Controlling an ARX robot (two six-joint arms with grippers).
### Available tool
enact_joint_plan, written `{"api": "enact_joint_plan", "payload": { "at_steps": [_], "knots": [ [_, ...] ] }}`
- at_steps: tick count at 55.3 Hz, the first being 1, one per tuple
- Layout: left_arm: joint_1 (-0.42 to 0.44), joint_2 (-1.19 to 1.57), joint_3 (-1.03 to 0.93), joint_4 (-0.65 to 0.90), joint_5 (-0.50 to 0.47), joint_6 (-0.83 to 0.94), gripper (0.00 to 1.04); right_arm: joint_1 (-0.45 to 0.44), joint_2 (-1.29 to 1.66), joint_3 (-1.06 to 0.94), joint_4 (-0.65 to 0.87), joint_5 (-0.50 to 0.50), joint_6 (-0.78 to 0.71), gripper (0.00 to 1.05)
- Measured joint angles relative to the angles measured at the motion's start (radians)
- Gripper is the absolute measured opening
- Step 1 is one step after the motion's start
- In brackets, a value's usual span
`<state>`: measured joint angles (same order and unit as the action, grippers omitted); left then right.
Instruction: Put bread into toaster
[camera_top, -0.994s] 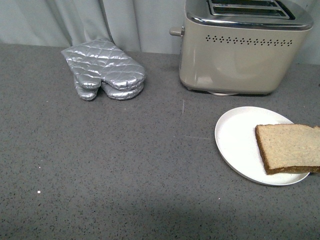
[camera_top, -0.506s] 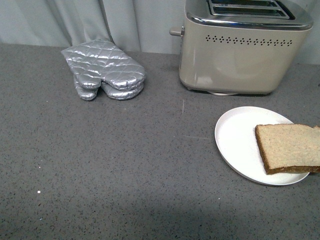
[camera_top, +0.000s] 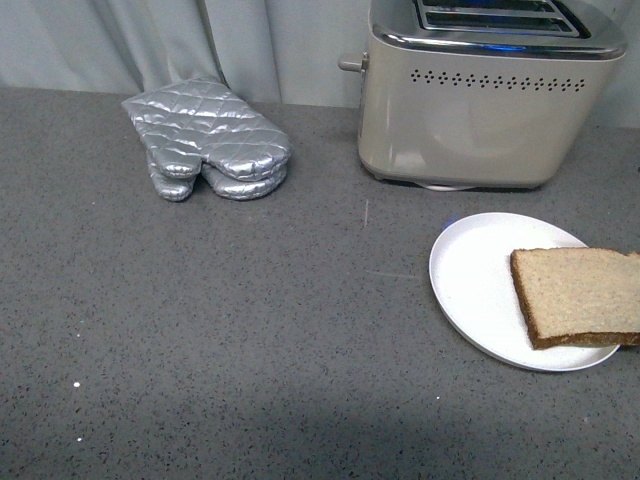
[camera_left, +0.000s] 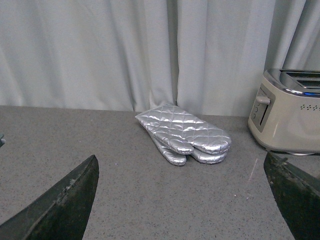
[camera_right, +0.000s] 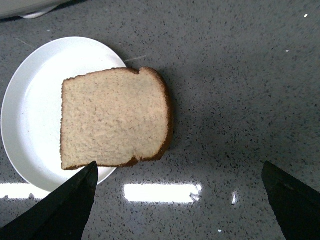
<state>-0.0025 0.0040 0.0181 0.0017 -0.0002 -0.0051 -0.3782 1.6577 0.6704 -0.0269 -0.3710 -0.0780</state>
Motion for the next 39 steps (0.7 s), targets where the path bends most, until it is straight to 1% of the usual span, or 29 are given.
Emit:
{"api": "enact_joint_plan", "payload": {
  "at_steps": [8,17,21,25,26,33,34,37,39],
  "knots": [
    [0.000,0.000,0.000,0.000,0.000,0.000,0.98,-0.003,0.137,0.105,-0.039,-0.053,0.018,0.95],
    [0.000,0.000,0.000,0.000,0.000,0.000,0.98,0.016,0.249,0.163,-0.030,-0.104,0.063,0.95],
    [0.000,0.000,0.000,0.000,0.000,0.000,0.98,0.034,0.294,0.180,-0.020,-0.092,0.085,0.95],
    [0.000,0.000,0.000,0.000,0.000,0.000,0.98,0.058,0.340,0.196,-0.002,-0.103,0.122,0.95],
    [0.000,0.000,0.000,0.000,0.000,0.000,0.98,0.103,0.412,0.259,0.025,-0.095,0.233,0.65],
    [0.000,0.000,0.000,0.000,0.000,0.000,0.98,0.103,0.419,0.266,0.013,-0.095,0.251,0.42],
    [0.000,0.000,0.000,0.000,0.000,0.000,0.98,0.103,0.419,0.266,0.011,-0.095,0.252,0.40],
    [0.000,0.000,0.000,0.000,0.000,0.000,0.98,0.101,0.416,0.266,0.003,-0.101,0.259,0.30],
    [0.000,0.000,0.000,0.000,0.000,0.000,0.98,0.100,0.414,0.266,-0.002,-0.103,0.260,0.24]
  ]
}}
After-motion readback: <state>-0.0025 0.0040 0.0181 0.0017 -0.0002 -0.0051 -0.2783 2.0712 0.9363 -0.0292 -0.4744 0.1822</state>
